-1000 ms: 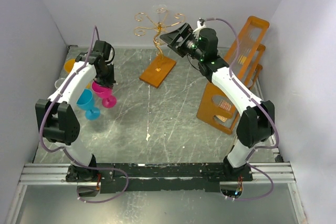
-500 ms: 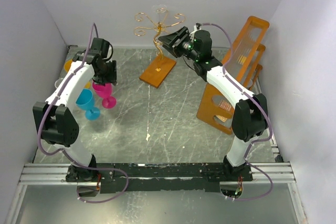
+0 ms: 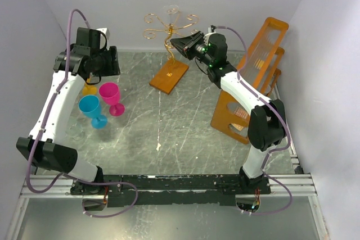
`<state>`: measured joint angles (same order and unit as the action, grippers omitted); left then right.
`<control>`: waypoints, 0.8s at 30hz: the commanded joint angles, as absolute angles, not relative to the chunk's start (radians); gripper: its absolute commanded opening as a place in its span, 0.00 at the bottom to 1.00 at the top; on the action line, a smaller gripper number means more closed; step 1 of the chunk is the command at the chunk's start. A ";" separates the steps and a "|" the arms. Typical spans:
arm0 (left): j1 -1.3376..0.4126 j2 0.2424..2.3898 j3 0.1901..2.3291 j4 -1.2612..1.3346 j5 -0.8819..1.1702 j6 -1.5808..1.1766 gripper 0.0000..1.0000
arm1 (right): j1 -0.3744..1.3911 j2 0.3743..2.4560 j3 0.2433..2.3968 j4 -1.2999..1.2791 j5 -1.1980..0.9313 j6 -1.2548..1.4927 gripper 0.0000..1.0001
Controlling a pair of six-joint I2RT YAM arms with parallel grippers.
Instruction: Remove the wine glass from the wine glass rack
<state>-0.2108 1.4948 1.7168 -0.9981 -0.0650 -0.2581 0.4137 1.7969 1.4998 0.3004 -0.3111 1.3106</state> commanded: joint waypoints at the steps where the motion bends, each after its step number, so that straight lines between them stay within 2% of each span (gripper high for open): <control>1: -0.214 1.469 1.753 -1.011 -0.022 -0.259 0.68 | 0.413 1.786 1.473 0.342 -0.334 1.348 0.08; 5: -0.214 1.469 1.776 -1.003 -0.001 -0.266 0.68 | 0.413 1.770 1.475 0.352 -0.355 1.363 0.00; 14: -0.213 1.501 1.864 -0.969 0.130 -0.295 0.69 | 0.399 1.697 1.464 0.361 -0.382 1.388 0.00; 20: -0.213 1.642 2.135 -1.017 0.134 -0.274 0.71 | 0.388 1.656 1.435 0.379 -0.413 1.418 0.00; 24: -0.213 1.693 2.202 -0.983 0.210 -0.309 0.71 | 0.380 1.620 1.398 0.402 -0.437 1.438 0.00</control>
<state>-0.2104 1.6569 2.1349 -1.0065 0.1188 -0.2817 0.3889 1.7145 1.4113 0.2962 -0.3824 1.4147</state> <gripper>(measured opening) 0.710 0.100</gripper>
